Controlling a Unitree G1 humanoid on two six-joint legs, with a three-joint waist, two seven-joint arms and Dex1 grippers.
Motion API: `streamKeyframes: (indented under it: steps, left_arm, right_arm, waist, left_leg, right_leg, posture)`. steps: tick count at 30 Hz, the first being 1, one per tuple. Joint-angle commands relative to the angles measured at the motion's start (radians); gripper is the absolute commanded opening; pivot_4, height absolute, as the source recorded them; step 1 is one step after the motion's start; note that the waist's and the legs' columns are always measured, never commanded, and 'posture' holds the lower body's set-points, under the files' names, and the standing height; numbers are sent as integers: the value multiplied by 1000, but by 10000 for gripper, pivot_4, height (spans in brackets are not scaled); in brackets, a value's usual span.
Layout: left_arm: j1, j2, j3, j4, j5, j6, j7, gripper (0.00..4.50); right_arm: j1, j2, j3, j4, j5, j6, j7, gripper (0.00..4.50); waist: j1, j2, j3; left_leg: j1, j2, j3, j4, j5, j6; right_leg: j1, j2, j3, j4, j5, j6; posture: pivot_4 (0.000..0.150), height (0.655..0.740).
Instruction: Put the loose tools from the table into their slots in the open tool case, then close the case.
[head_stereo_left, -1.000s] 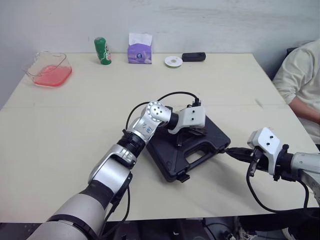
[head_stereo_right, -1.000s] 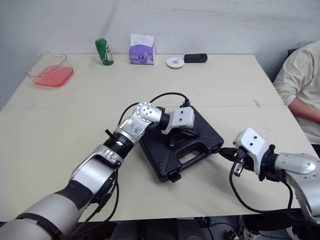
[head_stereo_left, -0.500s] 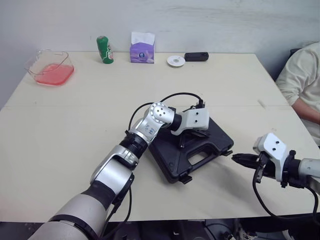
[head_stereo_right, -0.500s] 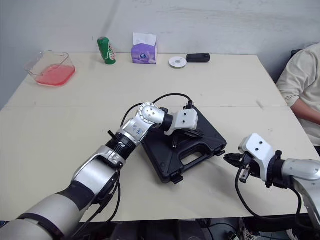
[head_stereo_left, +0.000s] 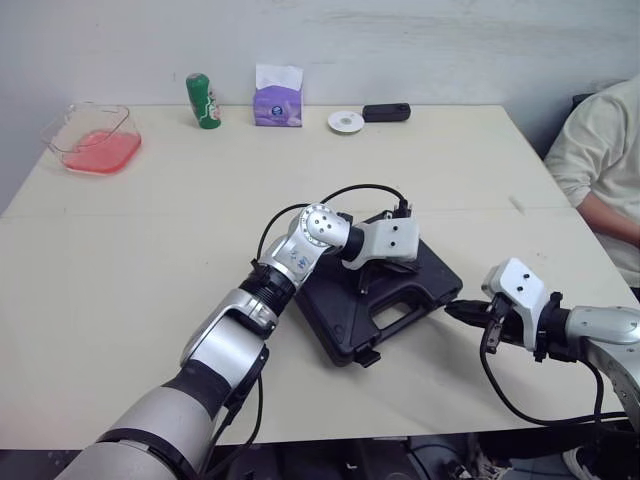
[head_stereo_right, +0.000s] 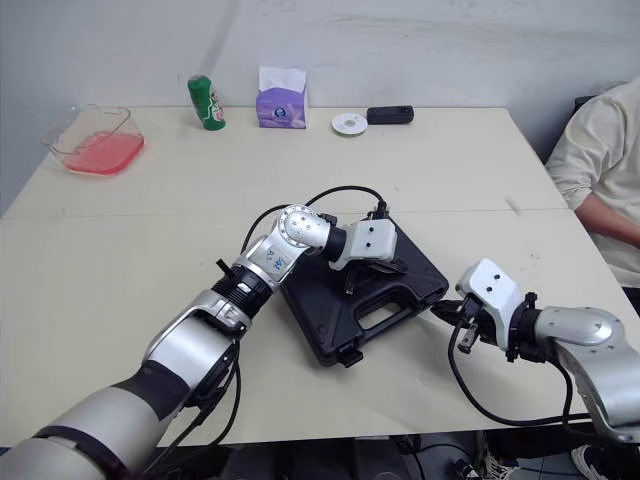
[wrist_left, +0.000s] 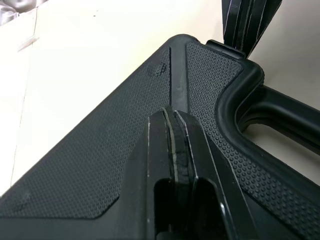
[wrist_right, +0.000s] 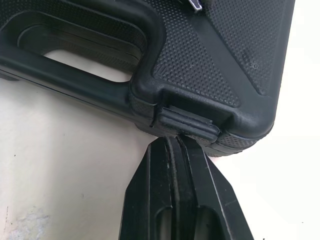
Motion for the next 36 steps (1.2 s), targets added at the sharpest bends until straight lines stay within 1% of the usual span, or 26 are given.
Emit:
streamKeyframes:
  steps: [1,8,16,19,20,22,24,26,29,31,33,34,36]
  left_arm:
    - [61,-15,-105,49,78,-10,-34,546]
    - [81,-16,-115,61,104,-28,-29,546]
    - [79,-16,-111,69,111,-34,-28,546]
    - [58,2,-61,56,75,-11,-24,546]
    - [46,19,-26,36,41,9,-42,546]
    - [32,63,48,-53,-57,85,-121,546]
    - [46,119,95,-197,-154,182,-217,546]
    - [81,179,118,-370,-243,299,-301,546]
    - [146,260,126,-584,-338,454,-372,546]
    - [182,300,118,-673,-365,518,-385,546]
    - [295,404,84,-816,-373,549,-433,546]
    - [352,448,62,-865,-358,543,-441,546]
    - [408,491,30,-903,-320,519,-418,546]
  right_arm:
    - [-59,2,-25,-24,18,-31,-4,0]
    - [-90,1,-3,-10,8,-36,2,0]
    - [-103,-11,-11,-9,12,-25,9,0]
    - [-45,-38,-32,-36,14,-17,30,0]
    - [-15,-50,-47,-55,20,-16,45,0]
    - [35,-63,-80,-108,55,-1,74,0]
    - [69,-65,-98,-168,104,17,97,0]
    - [92,-61,-91,-223,151,38,107,0]
    - [106,-45,-38,-276,181,46,100,0]
    - [109,-35,-7,-295,183,48,84,0]
    - [80,3,116,-300,137,39,48,0]
    - [61,18,177,-294,106,32,34,0]
    - [41,26,240,-285,72,21,26,0]
  waist:
    - [-1,0,0]
    - [-7,0,0]
    - [-15,0,-1]
    - [-15,1,-1]
    - [-14,1,-1]
    - [-14,1,-1]
    - [-25,1,0]
    - [-30,5,3]
    - [-26,7,4]
    - [-22,7,4]
    - [-23,7,4]
    - [-27,7,4]
    - [-34,7,4]
  left_leg:
    - [0,0,0,0,0,0]
    - [3,-1,0,-1,0,0]
    - [4,-1,1,-1,0,0]
    - [4,-1,1,-1,-1,0]
    - [4,-1,1,-1,-1,0]
    - [4,-1,0,-2,-1,0]
    - [1,-1,0,-3,-1,-1]
    - [2,-1,-1,-5,-1,-2]
    - [0,-1,-2,-2,0,-5]
    - [0,0,-3,0,0,-5]
    - [1,-2,-5,1,-1,-5]
    - [2,-2,-5,2,-1,-4]
    - [5,-2,-4,0,-2,-5]
  right_leg:
    - [0,0,1,0,0,0]
    - [0,2,5,1,0,0]
    - [1,2,6,1,0,0]
    - [1,1,6,1,0,0]
    - [1,1,6,1,0,0]
    - [1,1,5,0,0,0]
    - [-3,3,6,1,0,0]
    - [-4,4,8,3,0,-1]
    - [-8,3,8,8,-1,-2]
    - [-7,3,7,8,-1,-2]
    - [-4,1,6,8,-1,-2]
    - [-4,1,6,8,-1,-2]
    - [-2,1,8,8,-2,-3]
  posture:
    - [1500,7244]
    - [1500,7244]
    - [1500,7244]
    - [1500,7244]
    - [1500,7244]
    - [1500,7244]
    - [1500,7244]
    - [1500,7244]
    - [1500,7244]
    - [1500,7244]
    - [1500,7244]
    - [1500,7244]
    - [1500,7244]
